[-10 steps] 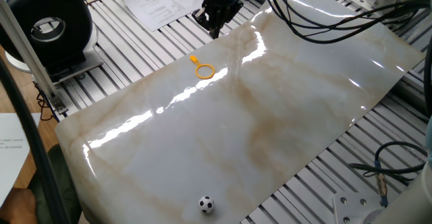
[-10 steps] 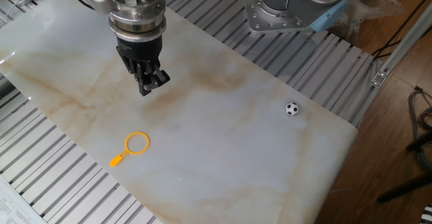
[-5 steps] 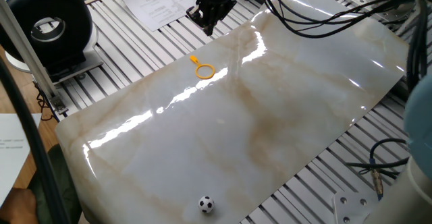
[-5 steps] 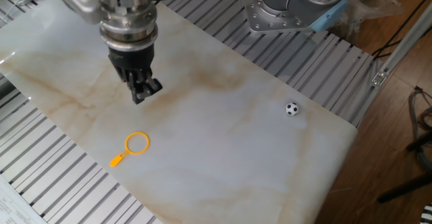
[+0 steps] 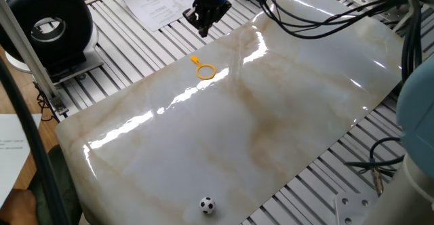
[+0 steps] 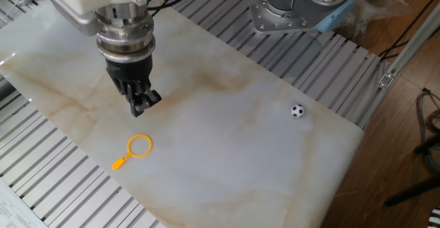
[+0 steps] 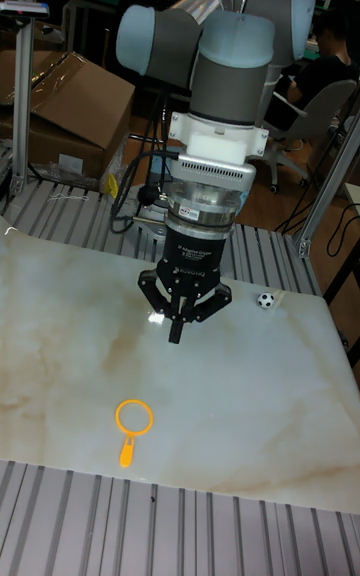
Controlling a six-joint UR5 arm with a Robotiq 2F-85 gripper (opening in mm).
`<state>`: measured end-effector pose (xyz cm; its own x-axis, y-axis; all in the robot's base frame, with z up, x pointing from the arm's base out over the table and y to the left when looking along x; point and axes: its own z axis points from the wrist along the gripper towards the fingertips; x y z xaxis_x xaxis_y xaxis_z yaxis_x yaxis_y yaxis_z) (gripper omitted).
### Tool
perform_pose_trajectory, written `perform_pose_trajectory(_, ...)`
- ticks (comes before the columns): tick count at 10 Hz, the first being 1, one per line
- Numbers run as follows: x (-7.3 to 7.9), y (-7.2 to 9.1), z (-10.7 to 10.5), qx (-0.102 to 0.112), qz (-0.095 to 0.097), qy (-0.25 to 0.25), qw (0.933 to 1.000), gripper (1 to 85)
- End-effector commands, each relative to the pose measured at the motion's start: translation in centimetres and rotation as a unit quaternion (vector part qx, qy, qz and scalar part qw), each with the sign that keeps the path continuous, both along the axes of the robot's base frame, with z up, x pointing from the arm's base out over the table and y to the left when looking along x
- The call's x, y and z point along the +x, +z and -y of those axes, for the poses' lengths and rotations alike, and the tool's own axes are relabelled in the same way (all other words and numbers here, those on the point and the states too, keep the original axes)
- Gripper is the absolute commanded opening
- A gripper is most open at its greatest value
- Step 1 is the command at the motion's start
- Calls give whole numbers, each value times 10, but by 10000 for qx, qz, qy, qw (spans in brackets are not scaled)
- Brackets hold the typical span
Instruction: Attach the bubble ring to the ball
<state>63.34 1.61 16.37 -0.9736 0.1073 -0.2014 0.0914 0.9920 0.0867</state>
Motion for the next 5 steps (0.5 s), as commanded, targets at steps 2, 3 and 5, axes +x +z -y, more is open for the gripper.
perform_pose_trajectory(2,6,-2,-13,43,-63,-28,10000,13)
perform_pose_trajectory(3,7,-2,-12,19,-40,-22,10000,13)
perform_pose_trajectory(5,2,-3,-11,-12,-130,21,9999,13)
